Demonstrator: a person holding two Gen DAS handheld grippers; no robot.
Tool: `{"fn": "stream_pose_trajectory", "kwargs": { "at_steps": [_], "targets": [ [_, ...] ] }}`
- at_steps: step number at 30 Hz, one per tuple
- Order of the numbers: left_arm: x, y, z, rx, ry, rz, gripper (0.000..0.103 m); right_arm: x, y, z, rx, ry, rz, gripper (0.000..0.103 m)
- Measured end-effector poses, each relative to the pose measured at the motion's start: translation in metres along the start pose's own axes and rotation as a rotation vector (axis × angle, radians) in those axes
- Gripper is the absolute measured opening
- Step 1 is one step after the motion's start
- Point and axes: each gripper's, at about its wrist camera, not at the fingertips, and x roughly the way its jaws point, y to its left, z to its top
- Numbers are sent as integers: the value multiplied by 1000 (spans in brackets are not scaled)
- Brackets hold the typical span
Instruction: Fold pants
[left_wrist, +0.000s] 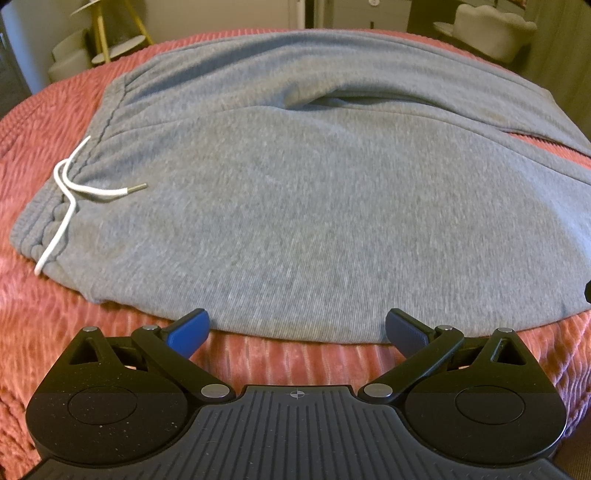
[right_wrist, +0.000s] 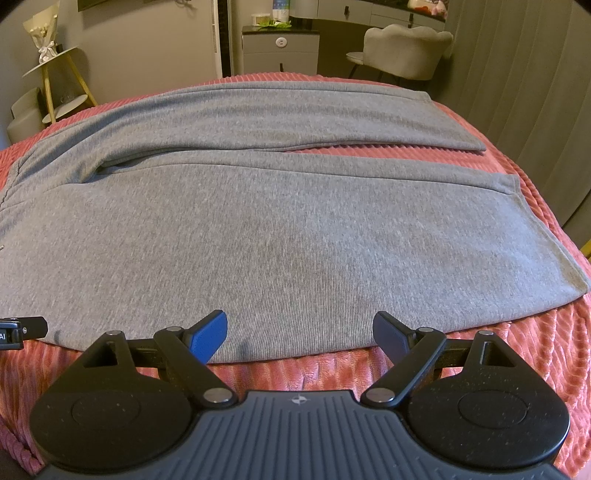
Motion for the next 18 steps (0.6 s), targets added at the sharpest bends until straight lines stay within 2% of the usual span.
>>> {"fn": "stream_pose_trajectory", "kwargs": {
  "at_steps": [18],
  "targets": [
    [-2, -2, 1, 10, 0, 9, 103, 0, 0, 0, -2, 2, 0, 86]
  ]
}}
